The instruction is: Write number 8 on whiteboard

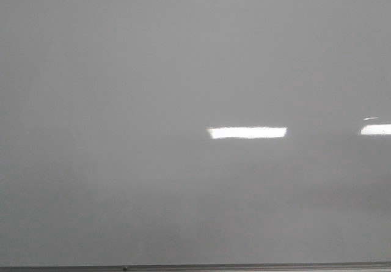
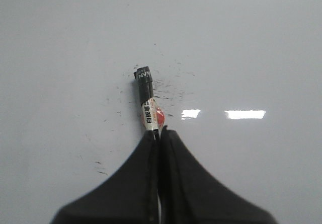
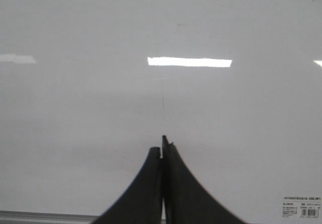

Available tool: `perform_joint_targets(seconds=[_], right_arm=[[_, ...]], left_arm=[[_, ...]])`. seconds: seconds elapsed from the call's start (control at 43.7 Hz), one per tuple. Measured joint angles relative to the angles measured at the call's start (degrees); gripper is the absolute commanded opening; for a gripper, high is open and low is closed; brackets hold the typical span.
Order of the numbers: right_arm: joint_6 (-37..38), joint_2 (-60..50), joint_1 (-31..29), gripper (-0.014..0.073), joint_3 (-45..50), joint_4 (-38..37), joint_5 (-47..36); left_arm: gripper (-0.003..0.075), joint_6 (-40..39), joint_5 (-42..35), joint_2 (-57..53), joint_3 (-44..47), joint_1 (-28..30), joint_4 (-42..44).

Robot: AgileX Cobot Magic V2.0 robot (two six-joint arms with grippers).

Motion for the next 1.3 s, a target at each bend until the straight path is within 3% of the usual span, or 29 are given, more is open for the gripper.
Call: perform_joint_targets(seconds=[0.229, 0.389, 0.572, 0.8, 0.869, 0.915, 1.098, 1.189, 1.304], right_arm=[[0.0, 0.0, 0.0, -0.0058, -4.1, 2.1, 1.6], [0.0, 1.6, 0.0, -0.0058, -14.9, 2.2, 6.0], [0.0, 12.2, 0.0, -0.0058, -24.9, 2.4, 6.7], [0.0, 24.0, 0.0, -0.0045, -28.8, 2.4, 6.7], [0.0, 25.4, 0.0, 0.0008, -28.8, 2.4, 6.9], [0.0, 26.0, 0.0, 0.0074, -28.8, 2.4, 6.9], [0.0, 26.1, 0.0, 0.0487, -28.8, 2.5, 6.9], [0.0, 26.1, 0.0, 0.0565, -28.8, 2.5, 6.9], [0.0, 26.1, 0.0, 0.056, -28.8, 2.5, 6.9]], left_arm=[[-0.0021, 0.0, -13.0, 0.0, -0.9, 0.0, -2.5], [-0.0021, 0.0, -10.2, 2.1, -7.6, 0.0, -2.3], [-0.0021, 0.0, -3.3, 14.4, -16.8, 0.0, 0.6], [-0.0017, 0.0, -0.4, 26.6, -22.7, 0.0, 1.2], [0.0027, 0.0, -0.5, 27.8, -22.7, 0.0, 1.3], [0.0105, 0.0, -0.5, 28.3, -22.7, 0.0, 1.3], [0.0529, 0.0, -0.5, 28.6, -22.7, 0.0, 1.3], [0.0582, 0.0, -0.5, 28.6, -22.7, 0.0, 1.3], [0.0575, 0.0, -0.5, 28.6, -22.7, 0.0, 1.3]])
